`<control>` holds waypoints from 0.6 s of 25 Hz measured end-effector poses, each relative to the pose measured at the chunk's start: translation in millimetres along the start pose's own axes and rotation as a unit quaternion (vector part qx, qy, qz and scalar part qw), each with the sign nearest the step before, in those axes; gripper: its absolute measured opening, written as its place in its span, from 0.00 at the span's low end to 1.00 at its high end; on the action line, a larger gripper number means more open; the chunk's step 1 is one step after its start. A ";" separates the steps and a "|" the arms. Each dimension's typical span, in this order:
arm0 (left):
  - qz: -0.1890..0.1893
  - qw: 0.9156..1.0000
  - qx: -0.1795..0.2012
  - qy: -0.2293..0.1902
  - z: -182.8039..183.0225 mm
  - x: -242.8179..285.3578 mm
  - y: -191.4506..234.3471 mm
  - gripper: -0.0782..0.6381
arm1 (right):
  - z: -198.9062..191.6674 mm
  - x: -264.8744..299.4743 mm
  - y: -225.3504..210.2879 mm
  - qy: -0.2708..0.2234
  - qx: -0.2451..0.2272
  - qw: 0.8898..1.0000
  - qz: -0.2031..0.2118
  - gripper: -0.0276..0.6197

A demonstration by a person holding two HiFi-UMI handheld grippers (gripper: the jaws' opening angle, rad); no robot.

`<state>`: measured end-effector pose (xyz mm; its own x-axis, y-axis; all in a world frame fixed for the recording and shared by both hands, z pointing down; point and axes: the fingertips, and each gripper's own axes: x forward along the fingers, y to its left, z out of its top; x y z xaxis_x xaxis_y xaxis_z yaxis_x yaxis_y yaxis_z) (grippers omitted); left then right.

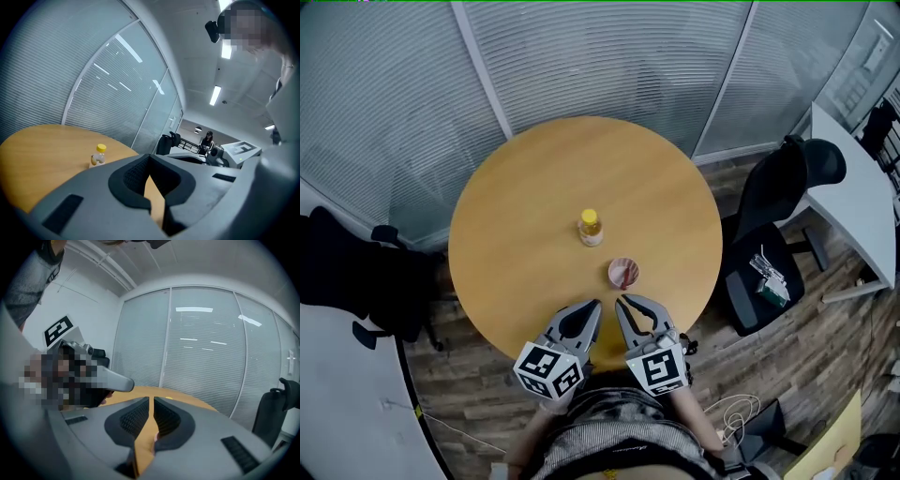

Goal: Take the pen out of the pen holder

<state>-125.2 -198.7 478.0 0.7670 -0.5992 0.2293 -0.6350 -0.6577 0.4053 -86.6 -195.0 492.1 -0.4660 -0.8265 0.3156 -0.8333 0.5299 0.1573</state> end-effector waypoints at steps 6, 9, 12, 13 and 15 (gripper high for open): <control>0.027 1.000 -0.008 -0.006 3.7 12.9 2.3 0.12 | 0.2 1.5 -15.2 0.004 -0.007 0.999 0.031 0.11; 0.042 0.999 -0.015 -0.013 5.4 15.3 2.9 0.12 | 1.7 5.0 -19.4 0.001 -0.007 0.999 0.045 0.11; 0.053 0.998 -0.022 -0.015 4.3 18.7 4.5 0.12 | -3.9 10.4 -23.2 0.005 -0.004 0.999 0.052 0.11; 0.055 0.998 -0.023 -0.015 3.7 19.8 4.5 0.12 | -7.1 11.7 -24.5 0.009 -0.006 0.998 0.055 0.11; 0.059 0.998 -0.023 -0.013 2.8 21.4 4.8 0.12 | -12.5 14.5 -26.8 0.016 -0.015 0.998 0.059 0.11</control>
<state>-112.1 -216.0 482.4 0.6838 -0.6833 0.2560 -0.7159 -0.5603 0.4166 -67.3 -218.9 504.1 -0.5508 -0.7515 0.3632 -0.7632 0.6296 0.1454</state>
